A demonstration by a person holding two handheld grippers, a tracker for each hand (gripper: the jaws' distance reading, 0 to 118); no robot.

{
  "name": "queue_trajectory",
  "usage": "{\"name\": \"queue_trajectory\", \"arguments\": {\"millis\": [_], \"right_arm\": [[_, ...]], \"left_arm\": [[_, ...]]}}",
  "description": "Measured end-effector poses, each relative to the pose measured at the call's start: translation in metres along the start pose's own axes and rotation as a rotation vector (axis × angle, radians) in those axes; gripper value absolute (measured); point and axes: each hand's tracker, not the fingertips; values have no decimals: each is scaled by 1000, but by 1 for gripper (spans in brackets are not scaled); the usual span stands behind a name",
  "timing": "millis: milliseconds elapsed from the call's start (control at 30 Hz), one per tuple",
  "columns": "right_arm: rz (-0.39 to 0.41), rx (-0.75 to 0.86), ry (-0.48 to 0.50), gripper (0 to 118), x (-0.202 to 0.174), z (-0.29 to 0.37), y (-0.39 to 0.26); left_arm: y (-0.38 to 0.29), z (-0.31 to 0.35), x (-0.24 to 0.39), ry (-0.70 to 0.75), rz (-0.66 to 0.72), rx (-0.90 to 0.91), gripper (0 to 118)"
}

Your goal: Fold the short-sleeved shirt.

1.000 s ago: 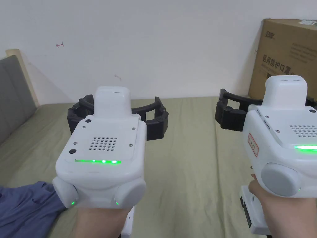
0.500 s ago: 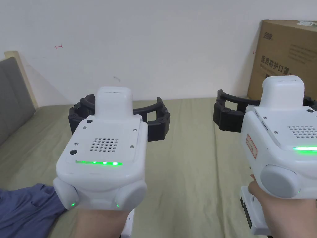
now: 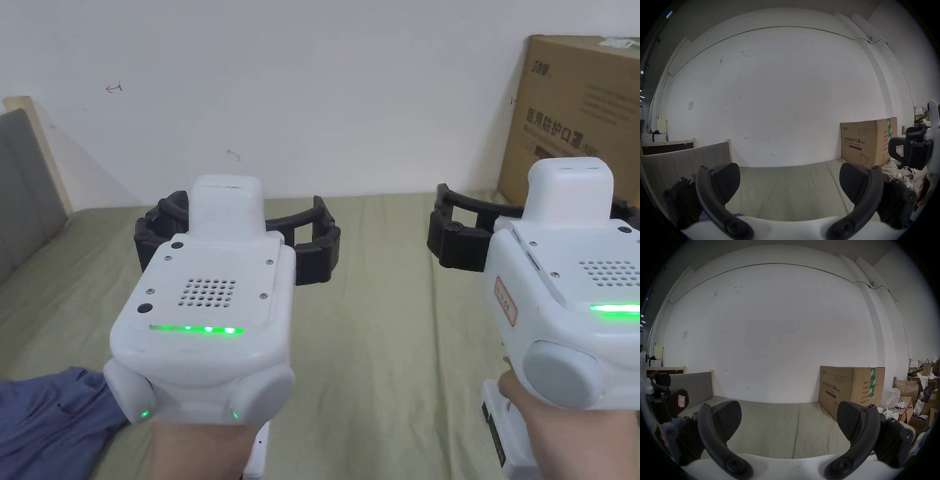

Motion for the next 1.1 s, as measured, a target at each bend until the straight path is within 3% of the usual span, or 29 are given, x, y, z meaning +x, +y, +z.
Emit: {"name": "queue_trajectory", "arguments": {"millis": [500, 700, 900, 1100], "right_arm": [[-8, -5, 0, 118, 0, -1, -3], [4, -5, -3, 118, 0, -1, -3], [67, 17, -17, 118, -4, 1, -3], [54, 21, -3, 118, -5, 1, -3]], "left_arm": [[-3, 0, -2, 11, -2, -1, 118], [-2, 1, 0, 4, -3, 2, 118], [-2, 3, 0, 1, -3, 17, 118], [0, 1, 0, 12, 10, 5, 118]]}}
